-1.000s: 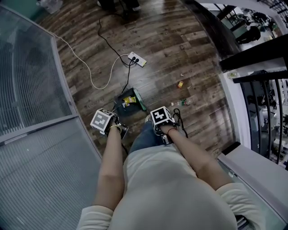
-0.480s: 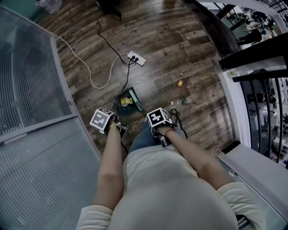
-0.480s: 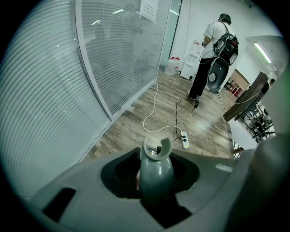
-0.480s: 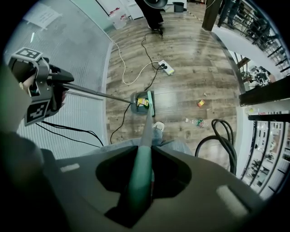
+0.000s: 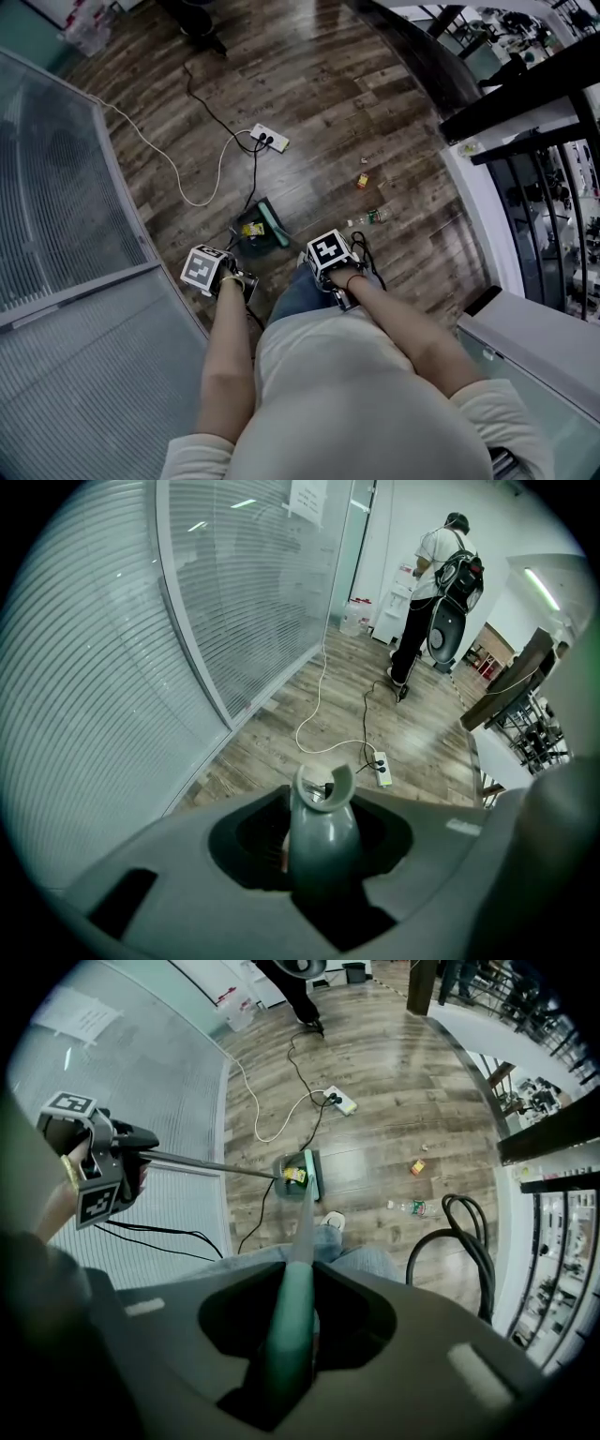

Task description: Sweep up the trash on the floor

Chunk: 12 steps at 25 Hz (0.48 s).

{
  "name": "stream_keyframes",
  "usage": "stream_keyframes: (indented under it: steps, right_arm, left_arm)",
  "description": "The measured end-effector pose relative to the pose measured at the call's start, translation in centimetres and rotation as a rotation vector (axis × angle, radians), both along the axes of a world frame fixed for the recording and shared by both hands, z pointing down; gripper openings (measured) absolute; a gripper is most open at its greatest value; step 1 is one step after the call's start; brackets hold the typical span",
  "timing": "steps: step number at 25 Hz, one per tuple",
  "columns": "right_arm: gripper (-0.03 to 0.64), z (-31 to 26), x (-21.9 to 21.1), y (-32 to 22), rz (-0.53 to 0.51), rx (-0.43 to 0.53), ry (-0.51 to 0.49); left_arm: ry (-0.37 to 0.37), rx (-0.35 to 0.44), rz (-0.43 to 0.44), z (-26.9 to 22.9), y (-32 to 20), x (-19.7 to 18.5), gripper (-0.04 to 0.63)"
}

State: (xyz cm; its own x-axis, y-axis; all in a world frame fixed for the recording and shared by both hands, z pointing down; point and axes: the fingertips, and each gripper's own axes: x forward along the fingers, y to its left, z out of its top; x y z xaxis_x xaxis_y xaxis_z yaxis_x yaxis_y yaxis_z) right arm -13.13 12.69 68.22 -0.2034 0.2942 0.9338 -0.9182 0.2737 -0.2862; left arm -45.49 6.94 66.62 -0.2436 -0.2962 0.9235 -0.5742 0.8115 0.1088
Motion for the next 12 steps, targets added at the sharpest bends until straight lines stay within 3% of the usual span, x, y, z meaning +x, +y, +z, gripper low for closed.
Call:
stream_keyframes:
  steps: [12]
  right_arm:
    - [0.095,-1.7,3.4,0.1,0.076,0.036,0.012]
  left_arm:
    - [-0.03,-0.044,0.022,-0.2,0.2,-0.4,0.101]
